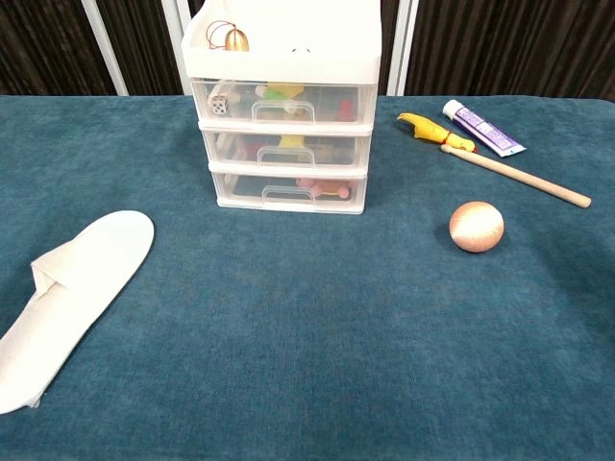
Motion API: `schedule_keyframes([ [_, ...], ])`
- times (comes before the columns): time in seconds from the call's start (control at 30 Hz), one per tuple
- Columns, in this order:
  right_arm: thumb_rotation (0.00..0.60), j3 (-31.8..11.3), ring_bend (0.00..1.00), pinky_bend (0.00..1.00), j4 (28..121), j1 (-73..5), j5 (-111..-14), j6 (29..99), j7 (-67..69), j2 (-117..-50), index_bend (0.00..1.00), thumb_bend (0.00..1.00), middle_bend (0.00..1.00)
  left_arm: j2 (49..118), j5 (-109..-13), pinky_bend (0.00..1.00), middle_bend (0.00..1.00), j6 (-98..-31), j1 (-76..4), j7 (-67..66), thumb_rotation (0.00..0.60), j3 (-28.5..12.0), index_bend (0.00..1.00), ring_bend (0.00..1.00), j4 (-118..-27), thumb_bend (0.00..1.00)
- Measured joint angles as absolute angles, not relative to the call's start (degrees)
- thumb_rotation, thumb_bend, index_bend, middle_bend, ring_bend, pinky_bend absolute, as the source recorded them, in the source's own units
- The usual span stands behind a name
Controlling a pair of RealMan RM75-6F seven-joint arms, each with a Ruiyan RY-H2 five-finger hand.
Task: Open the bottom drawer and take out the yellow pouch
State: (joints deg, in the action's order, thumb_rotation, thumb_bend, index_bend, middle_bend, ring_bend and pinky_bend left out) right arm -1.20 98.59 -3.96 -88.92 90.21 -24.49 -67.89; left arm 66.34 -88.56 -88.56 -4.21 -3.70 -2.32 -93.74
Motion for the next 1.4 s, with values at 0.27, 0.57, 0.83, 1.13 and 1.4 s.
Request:
schedule_keyframes([
  [0.27,0.6,-1.58,0.18,0.22,99.32,-3.52,-88.98,90.37,-25.52,-68.23,0.01,0.16,0.13,66.23,-87.71,0.0,0.0,-88.35,-3.99,-3.77,0.6,-2.37,0.05,0.0,-94.25,0.47],
  [0.57,0.6,-1.68,0.18,0.22,99.81,-2.93,-89.35,90.69,-25.56,-67.75,0.01,0.16,0.13,66.02,-88.52,0.0,0.0,-88.45,-3.88,-2.96,0.6,-1.93,0.05,0.0,-94.82,0.47],
  [0.83,0.6,-1.5,0.18,0.22,100.58,-2.6,-90.63,90.97,-25.54,-67.26,0.01,0.16,0.13,65.29,-88.46,0.0,0.0,-87.74,-3.67,-2.25,0.6,-1.24,0.05,0.0,-95.84,0.47],
  [1.13,0.6,-1.06,0.23,0.22,99.99,-3.44,-91.8,89.14,-21.07,-67.71,0.01,0.19,0.17,66.04,-89.21,0.0,0.0,-89.04,-3.47,-1.86,0.6,-1.6,0.05,0.0,-95.12,0.47],
  [1.4,0.6,-0.21,0.25,0.23,101.05,-10.52,-90.29,73.37,1.38,-68.2,0.0,0.27,0.19,66.04,-88.94,0.0,0.0,-88.39,-3.73,-1.11,0.6,-1.69,0.05,0.0,-95.09,0.47],
])
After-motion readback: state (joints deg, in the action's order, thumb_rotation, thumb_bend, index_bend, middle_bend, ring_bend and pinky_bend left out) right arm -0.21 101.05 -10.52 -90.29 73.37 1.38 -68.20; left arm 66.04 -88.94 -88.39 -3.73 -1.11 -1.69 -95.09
